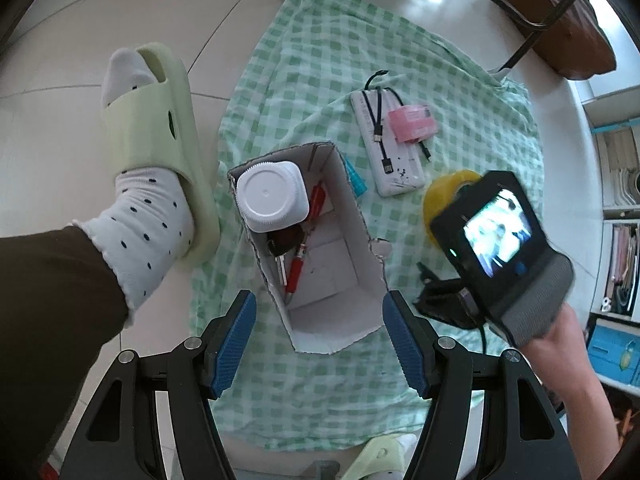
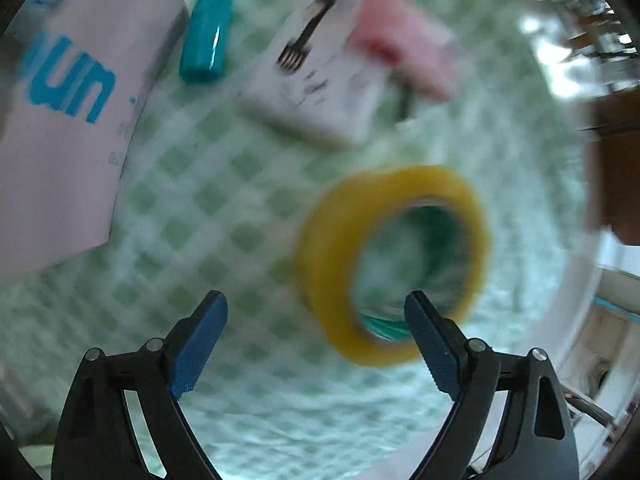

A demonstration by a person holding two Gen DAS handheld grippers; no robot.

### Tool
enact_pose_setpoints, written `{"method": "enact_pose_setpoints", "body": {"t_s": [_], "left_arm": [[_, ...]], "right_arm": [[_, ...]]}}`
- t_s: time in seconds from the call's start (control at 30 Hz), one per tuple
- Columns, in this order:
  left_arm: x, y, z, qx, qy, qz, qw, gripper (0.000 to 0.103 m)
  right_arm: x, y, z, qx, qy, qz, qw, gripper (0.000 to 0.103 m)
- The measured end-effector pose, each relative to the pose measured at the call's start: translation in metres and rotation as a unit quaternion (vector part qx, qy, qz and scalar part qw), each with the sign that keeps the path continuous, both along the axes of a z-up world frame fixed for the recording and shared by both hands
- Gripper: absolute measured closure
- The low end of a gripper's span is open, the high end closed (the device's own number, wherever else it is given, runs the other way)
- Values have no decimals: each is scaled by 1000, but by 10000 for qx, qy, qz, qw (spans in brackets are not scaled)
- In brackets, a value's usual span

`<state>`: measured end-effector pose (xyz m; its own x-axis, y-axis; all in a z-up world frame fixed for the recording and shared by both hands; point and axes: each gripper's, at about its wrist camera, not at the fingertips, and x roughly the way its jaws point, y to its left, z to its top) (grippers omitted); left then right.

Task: Organize rigid objects
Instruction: 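Move the right gripper over the yellow tape roll, then grasp the yellow tape roll with the right gripper and lift it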

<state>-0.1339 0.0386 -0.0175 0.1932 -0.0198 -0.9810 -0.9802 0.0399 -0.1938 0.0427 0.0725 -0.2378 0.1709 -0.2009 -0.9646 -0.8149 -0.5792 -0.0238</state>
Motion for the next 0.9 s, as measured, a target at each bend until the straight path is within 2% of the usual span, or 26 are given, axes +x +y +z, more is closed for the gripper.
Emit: {"method": "enact_pose_setpoints", "body": {"t_s": [0.07,0.1,0.13,0.17,0.2,0.3,0.4,0.47,0.5,0.57,0.6,0.67,0.7,0.73,0.83,0.87,0.9], "left_arm": [[2,1,-3,-82,-54,8,10000,39],[3,3,-4,-103,-51,13,9999,39],[3,4,-5,-111,-41,13,9999,39],[4,4,-6,-116,-27,17,9999,39],[4,5,-6,-126,-24,24,9999,39],[5,6,-8,-180,-31,72,9998,39],[6,6,-3,-128,-46,111,9998,39],[5,5,1,-111,-54,168,9998,39],[5,5,4,-80,-115,206,9997,39],[7,3,8,-40,-173,211,9996,39],[7,2,9,-28,-178,193,9997,39],[9,-2,10,-21,-198,148,9997,39],[11,-3,11,-23,-204,135,9997,39],[13,-4,12,-30,-211,113,9997,39],[20,-7,16,-5,-246,-38,9997,39],[22,-8,17,27,-232,-88,9997,39],[23,-8,19,53,-220,-125,9997,39]], "right_arm": [[2,5,-12,-32,-148,-87,9998,26],[5,8,-12,21,-88,-193,9998,28],[9,13,-10,51,96,-403,9991,43],[14,18,-9,-83,364,-692,9969,64],[18,23,-7,-49,331,-863,9957,75],[34,30,1,-68,542,-1563,9862,77],[54,26,18,-275,1283,-2350,9631,79],[67,20,31,-435,1699,-2969,9387,79],[73,17,38,-519,2019,-3284,9212,79],[85,6,51,-729,2780,-3915,8741,79],[93,-2,54,-881,3144,-4316,8409,79],[100,-22,57,-1105,3501,-4872,7924,78],[107,-32,55,-1176,3578,-5075,7750,77],[112,-43,52,-1247,3540,-5210,7666,76],[128,-79,42,-1352,3006,-5446,7712,72],[136,-87,40,-1404,3106,-5594,7556,71],[149,-97,38,-1442,3258,-5769,7350,71]]}}
